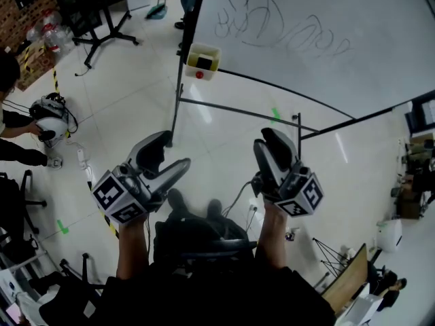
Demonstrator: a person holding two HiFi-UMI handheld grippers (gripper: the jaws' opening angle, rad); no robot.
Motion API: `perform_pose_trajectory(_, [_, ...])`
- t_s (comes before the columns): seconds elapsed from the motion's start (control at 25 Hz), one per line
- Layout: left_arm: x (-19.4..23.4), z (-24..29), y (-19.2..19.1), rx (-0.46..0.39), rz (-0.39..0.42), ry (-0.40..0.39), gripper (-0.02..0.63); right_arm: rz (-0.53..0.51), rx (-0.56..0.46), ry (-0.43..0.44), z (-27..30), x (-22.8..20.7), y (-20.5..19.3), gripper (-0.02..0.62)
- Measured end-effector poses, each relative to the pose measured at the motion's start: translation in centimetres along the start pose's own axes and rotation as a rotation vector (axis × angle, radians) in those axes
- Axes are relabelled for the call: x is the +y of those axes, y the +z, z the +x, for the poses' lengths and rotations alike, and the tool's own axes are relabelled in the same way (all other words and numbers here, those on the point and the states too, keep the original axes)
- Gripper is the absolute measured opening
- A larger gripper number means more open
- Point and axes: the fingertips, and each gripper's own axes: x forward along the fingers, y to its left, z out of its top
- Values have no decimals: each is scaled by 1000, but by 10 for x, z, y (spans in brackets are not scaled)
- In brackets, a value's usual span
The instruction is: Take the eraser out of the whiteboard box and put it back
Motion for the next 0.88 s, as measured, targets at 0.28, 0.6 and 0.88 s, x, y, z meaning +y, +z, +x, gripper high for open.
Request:
perform_pose_trajectory(0.28, [-39, 28, -13, 9, 25, -13, 293, -4, -27, 13, -41, -5, 22, 133])
perform_pose_trajectory(0.6, [-93, 56, -30, 21, 74, 22, 293, 24, -66, 54, -95, -16, 45, 133])
perform_pose_trajectory(0.88, [-130, 73, -47, 26, 113, 66, 293, 51, -79, 118, -128, -20, 54, 130])
